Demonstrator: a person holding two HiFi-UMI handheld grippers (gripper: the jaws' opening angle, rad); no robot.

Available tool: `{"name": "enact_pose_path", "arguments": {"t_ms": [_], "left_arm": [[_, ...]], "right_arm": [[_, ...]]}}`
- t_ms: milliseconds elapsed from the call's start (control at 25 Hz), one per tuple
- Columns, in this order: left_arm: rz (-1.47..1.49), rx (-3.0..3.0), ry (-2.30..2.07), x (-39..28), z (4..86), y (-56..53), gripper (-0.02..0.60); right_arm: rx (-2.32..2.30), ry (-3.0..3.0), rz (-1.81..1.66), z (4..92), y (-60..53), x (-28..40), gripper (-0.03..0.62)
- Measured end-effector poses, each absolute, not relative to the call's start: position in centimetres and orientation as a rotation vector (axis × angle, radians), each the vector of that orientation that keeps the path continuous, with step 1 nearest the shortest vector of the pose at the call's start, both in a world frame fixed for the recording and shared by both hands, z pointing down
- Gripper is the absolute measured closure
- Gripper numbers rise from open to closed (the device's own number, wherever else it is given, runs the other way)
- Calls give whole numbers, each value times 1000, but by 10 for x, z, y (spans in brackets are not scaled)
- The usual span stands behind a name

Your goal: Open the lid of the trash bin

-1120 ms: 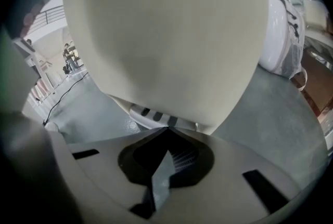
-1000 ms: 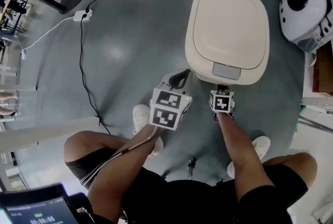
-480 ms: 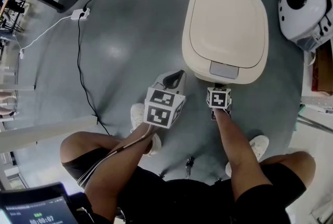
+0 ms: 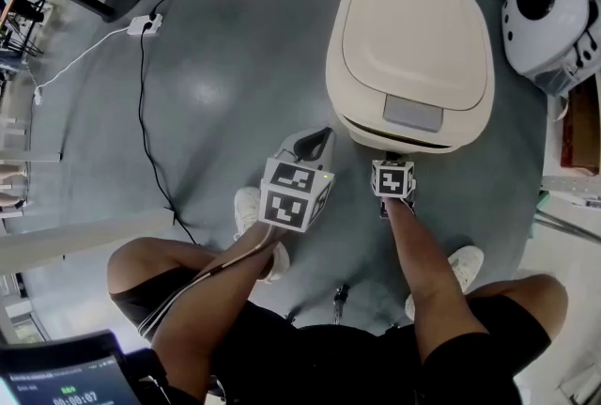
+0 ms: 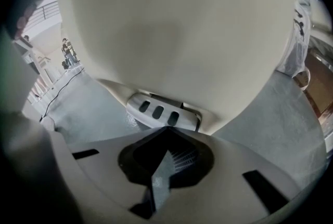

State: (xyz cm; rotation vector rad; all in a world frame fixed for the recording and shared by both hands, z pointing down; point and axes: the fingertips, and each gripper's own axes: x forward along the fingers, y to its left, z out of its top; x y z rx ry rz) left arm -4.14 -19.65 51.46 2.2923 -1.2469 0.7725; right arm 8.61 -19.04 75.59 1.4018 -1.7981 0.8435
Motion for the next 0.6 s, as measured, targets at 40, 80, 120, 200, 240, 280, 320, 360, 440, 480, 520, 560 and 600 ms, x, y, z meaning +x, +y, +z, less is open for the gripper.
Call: {"name": "enact_pose_path", "arguments": {"t_ms": [40,80,120,200,240,280,320,360,440,480,520,560,600], "left_arm": [[773,2289,-1247,-42,515,-196,581],[775,2286,-1248,-43,516,-196,581],[776,2282,-1249,-43,517,-196,581],[777,2279,-1251,-44,518,-197,581],[777,2279,-1252,-43,518,-197,581],[777,2278,-1252,-43,518,-197,581],[778,2277,-1252,-43,519,-198,581],[778,2277,-1252,-43,519,-198,581],[780,2278,-1250,-42,518,-197,581],[780,2279,-1248,-42,518,-196,581],[779,2281,-1246,-41,518,-195,581],[780,2281,-1243,-41,519,-195,581],[782,2281,-1242,-41,519,-194,581]], "right_arm": [[1404,-1797,840,756,-190,86,589],[1405,-1797,839,755,-190,86,589],[1405,-1797,840,755,-190,85,589],[1404,-1795,842,757,-190,86,589],[1401,-1794,840,758,-191,86,590],[1399,-1793,838,759,-191,86,589],[1398,-1791,838,760,-191,87,589],[1397,-1789,838,761,-190,87,590],[1391,-1786,837,761,-190,86,589],[1384,-1786,836,760,-190,86,589],[1377,-1784,838,759,-190,86,589],[1371,-1783,841,759,-191,86,589],[1367,-1782,843,759,-191,86,589]]}}
